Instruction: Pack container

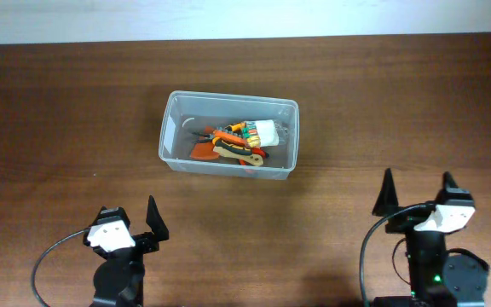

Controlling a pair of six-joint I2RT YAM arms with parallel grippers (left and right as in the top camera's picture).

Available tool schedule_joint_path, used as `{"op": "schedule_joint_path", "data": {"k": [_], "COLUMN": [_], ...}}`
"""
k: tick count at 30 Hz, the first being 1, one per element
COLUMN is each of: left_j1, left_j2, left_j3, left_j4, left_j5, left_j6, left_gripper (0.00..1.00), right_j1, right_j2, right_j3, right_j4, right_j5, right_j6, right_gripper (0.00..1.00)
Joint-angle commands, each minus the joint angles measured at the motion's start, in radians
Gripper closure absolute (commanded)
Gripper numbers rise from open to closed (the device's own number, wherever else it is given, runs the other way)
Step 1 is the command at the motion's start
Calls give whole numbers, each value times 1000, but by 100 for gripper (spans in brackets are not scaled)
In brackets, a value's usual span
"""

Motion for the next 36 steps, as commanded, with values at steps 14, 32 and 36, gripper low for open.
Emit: {"op": "schedule_joint_path", "data": {"k": [14, 32, 36], "left_j1": [-4, -4, -4], "left_j2": [-6, -6, -6], "left_j3": [-3, -3, -3], "left_j4": [-2, -2, -2], "left_j5": [-3, -3, -3], "left_j6": [9, 9, 9], "left_gripper": [1, 1, 1], "right_j1": [-8, -8, -8], "right_j2": [-143, -192, -192], "right_j3": [-183, -278, -304], "right_j4": [57, 87, 87], "right_j5": [-61, -74, -77], "right_j6": [60, 60, 60], "right_gripper": [1, 1, 1]}}
